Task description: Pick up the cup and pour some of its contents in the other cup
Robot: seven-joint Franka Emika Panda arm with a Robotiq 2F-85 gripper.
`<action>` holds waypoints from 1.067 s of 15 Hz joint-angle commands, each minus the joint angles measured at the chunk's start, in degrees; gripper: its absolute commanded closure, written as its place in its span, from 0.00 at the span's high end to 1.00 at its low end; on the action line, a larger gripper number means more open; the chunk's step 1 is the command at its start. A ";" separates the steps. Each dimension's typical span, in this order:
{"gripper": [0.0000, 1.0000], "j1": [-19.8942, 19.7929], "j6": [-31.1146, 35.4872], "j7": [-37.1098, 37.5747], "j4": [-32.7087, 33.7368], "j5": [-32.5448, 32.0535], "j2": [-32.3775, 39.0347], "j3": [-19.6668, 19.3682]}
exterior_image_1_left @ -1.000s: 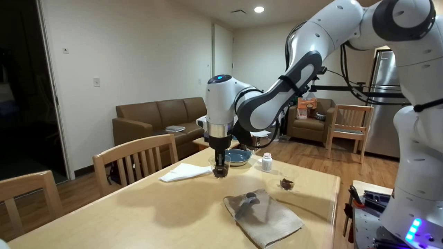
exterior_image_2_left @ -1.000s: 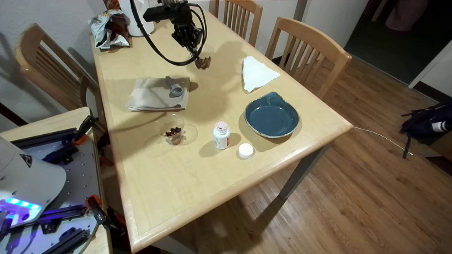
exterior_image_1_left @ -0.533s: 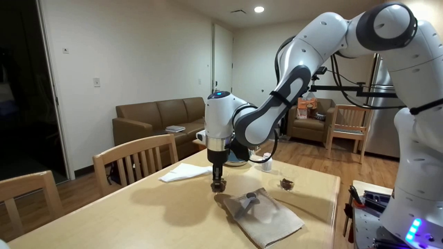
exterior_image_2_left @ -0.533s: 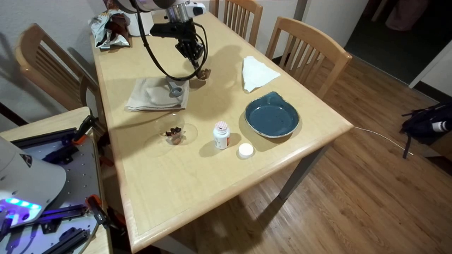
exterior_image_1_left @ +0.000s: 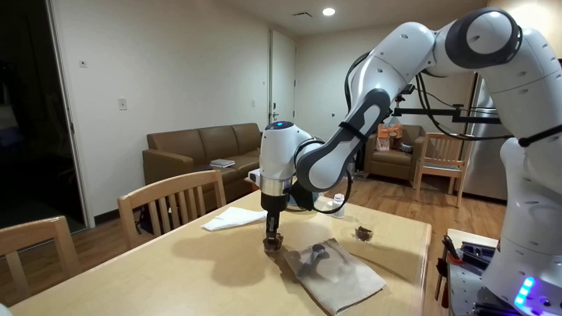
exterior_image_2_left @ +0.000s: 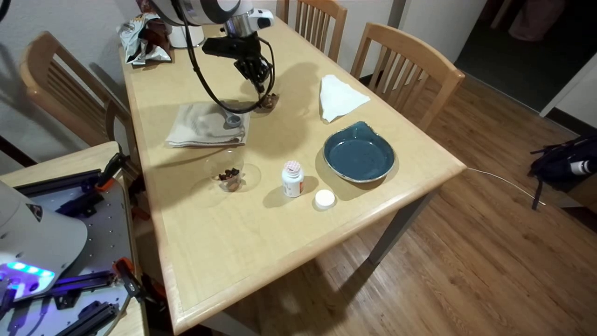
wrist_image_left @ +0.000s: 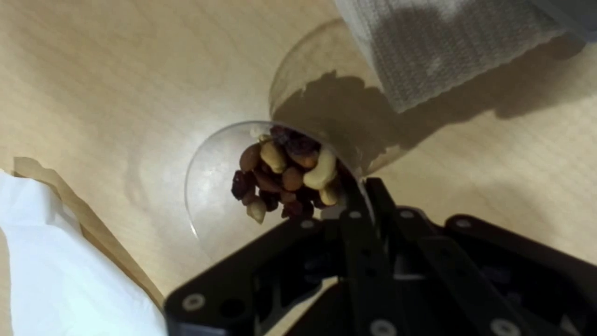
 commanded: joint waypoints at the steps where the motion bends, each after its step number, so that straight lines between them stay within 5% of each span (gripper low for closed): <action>1: 0.33 -0.07 -0.86 -1.20 0.67 1.32 0.09 -0.11; 3: 0.35 0.08 -1.03 -1.10 0.72 0.99 0.08 -0.32; 6: 0.53 1.85 -2.56 0.03 1.21 -2.73 -0.12 -2.54; 10: 0.79 1.92 -2.01 -1.61 -1.55 0.78 -7.37 1.21; 13: 0.99 -1.10 -4.83 -7.26 -1.49 13.20 -13.62 8.63; 16: 1.00 -1.83 -13.76 -11.29 0.53 25.88 -19.33 12.59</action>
